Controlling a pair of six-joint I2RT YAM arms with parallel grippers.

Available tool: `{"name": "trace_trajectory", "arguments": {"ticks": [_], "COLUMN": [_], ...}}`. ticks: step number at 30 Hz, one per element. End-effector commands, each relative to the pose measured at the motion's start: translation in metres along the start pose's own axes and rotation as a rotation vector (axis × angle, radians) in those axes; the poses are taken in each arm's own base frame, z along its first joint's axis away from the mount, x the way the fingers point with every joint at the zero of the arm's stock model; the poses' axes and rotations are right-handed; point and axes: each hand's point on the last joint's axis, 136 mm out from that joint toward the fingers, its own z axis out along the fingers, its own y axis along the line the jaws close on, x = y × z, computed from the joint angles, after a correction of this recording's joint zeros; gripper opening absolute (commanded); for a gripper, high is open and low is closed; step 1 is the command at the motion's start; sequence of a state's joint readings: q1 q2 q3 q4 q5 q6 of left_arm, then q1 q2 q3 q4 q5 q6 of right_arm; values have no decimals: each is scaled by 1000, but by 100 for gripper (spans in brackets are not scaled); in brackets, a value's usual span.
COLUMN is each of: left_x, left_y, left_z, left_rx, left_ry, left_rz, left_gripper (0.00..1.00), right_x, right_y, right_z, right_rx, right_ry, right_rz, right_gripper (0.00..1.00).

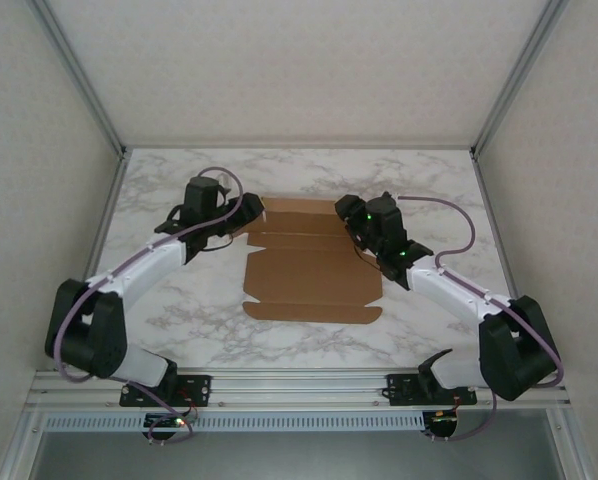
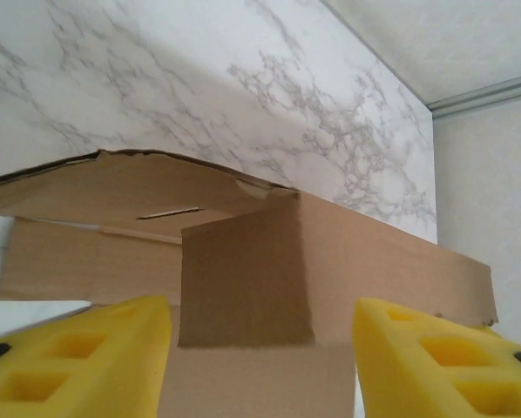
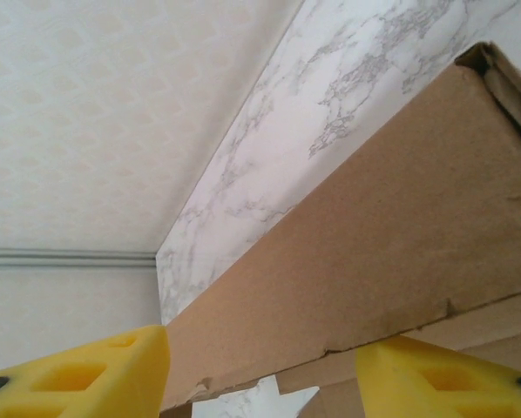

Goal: Fold the paper box

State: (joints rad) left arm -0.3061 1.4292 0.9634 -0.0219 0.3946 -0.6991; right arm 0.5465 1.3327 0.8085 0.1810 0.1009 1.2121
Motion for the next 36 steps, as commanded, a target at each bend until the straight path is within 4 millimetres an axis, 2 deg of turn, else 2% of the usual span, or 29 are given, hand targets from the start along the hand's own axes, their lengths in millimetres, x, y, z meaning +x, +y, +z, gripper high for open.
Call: {"name": "trace_trajectory", "arguments": {"ticks": [1,5,8,15,22,26,32,36], "left_x": [-7,-6,-5,-7,-9,1,22,35], "left_y": [5,8,7,9,1,7,30,46], "left_z": [-28,-39,-43,-53,-85,-67,-13,13], "left_rx": [-73,-73,-70,-94,21,-15,-82,-134], "left_ry": [-74,-110,-126,-253,-534,-472,-290,-206], "left_rz": [130,126,113,165,219,341,197,98], "left_gripper": [58,58,58,57,60,57,57,57], "right_x": [-3,1,3,-2,-7,-10,-12,-13], "right_y": [-1,-9,-7,0,-12,-16,-17,-17], "right_z": [-6,-4,3,22,26,27,25,23], "right_rx": [30,25,6,-44,-17,-10,9,12], "right_ry": [1,4,11,-1,-26,-30,-24,-18], "right_rz": [-66,13,77,187,225,234,226,226], "right_gripper": [59,57,53,32,16,11,11,10]}}
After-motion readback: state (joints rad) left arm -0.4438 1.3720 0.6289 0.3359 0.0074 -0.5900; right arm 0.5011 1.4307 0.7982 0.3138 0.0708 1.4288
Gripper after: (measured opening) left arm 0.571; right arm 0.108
